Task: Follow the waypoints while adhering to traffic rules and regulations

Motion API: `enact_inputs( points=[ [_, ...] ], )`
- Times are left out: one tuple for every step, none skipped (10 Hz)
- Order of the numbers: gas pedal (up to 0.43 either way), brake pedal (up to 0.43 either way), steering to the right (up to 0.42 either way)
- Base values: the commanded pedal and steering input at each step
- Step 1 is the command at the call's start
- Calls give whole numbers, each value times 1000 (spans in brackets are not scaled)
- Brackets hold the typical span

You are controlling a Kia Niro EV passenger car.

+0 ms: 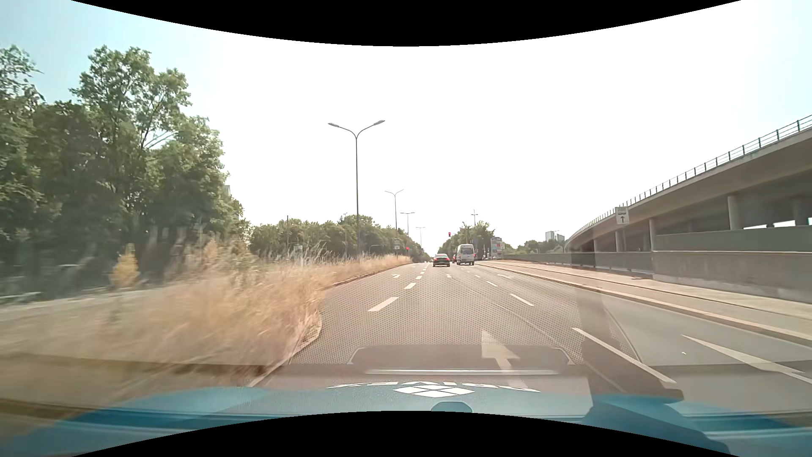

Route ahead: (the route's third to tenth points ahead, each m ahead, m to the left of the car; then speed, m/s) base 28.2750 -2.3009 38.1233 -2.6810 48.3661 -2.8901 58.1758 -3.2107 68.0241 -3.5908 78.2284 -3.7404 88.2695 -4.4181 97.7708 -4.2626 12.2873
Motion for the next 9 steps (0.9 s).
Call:
enact_inputs(
  points=[
    [0,110,-18],
    [0,104,-18],
    [0,104,-18],
    [0,104,-17],
    [0,116,-17],
    [0,128,-17],
    [0,134,-16],
    [0,146,-15],
    [0,152,-13]
  ],
)
